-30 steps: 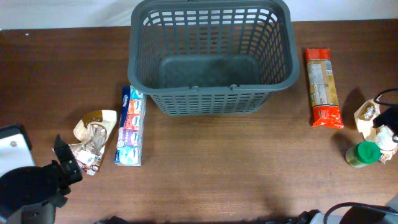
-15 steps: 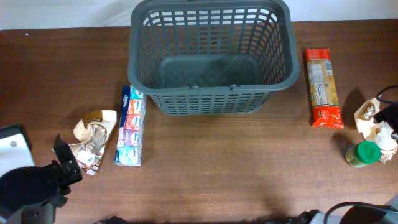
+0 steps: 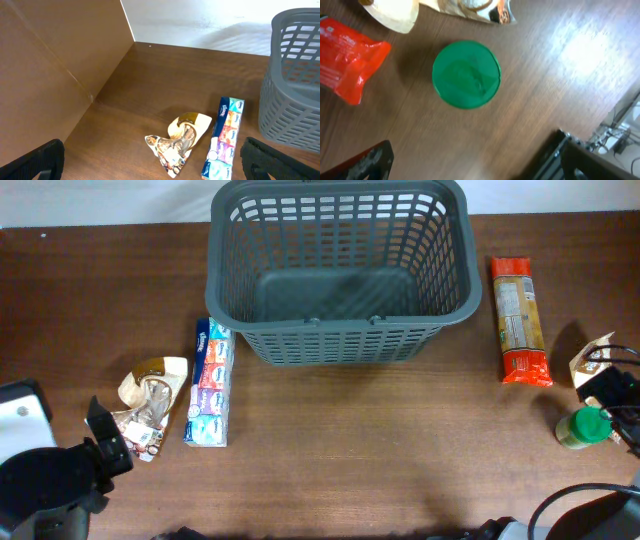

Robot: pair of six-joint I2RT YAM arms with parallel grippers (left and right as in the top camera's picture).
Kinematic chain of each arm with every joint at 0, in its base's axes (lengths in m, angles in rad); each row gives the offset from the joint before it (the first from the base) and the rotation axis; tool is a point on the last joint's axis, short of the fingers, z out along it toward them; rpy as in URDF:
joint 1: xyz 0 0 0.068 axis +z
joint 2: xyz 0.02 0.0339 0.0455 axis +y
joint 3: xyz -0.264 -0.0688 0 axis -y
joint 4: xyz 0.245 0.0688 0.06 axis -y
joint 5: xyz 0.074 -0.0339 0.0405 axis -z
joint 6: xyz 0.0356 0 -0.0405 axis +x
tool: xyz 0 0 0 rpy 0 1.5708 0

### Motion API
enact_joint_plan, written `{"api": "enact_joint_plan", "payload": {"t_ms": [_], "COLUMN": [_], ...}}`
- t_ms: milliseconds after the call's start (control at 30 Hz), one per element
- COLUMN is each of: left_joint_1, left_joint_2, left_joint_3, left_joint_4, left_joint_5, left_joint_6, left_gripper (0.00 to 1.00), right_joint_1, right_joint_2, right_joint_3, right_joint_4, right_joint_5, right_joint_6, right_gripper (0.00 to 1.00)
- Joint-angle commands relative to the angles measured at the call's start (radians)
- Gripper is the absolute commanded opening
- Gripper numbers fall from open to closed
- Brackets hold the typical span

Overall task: Pack container
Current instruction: 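Move the right gripper down over the green-capped seasoning jar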

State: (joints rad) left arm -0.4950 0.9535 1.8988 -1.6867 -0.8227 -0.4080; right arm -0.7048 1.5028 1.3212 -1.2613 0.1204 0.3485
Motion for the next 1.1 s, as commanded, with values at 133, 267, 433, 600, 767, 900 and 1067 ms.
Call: {"api": "enact_joint_plan", "payload": {"t_ms": [133,267,433,600,767,900,1067], "left_joint_1": [0.0,0.0,0.0,0.0,0.0,0.0,0.0], "left_joint_2": [0.0,0.0,0.0,0.0,0.0,0.0,0.0], "left_joint_3": [0.001,0.001,0.001,0.001,0.001,0.001,0.001], "left_joint_4": [0.0,0.0,0.0,0.0,0.0,0.0,0.0], "left_joint_5": [0.0,0.0,0.0,0.0,0.0,0.0,0.0], "left_joint_6": [0.002,0.002,0.002,0.002,0.002,0.002,0.002], "left_gripper": [1.0,1.0,1.0,1.0,0.99,1.0,1.0], "right_joint_1": [-0.044,-0.079,-0.096,-0.094,-0.093,-0.093,-0.093], "right_joint_2": [0.002,0.049,0.132,0.21,0.228,0.228,0.228], "right_joint_3": [-0.011,-0.011,-0.011,-0.011,-0.012,-0.023,-0.097], "right_joint_4": [0.092,0.111,0.104,0.116,0.135,0.177,0.238], "right_joint_5": [0.023,0.023,-0.018,-0.065,-0.068,-0.137,-0.154], "right_joint_6": [-0.082,-0.042,-0.014,-0.014,-0.02,-0.092,-0.078], "right_gripper": [0.99,0.99,0.99,0.99,0.99,0.99,0.99]}}
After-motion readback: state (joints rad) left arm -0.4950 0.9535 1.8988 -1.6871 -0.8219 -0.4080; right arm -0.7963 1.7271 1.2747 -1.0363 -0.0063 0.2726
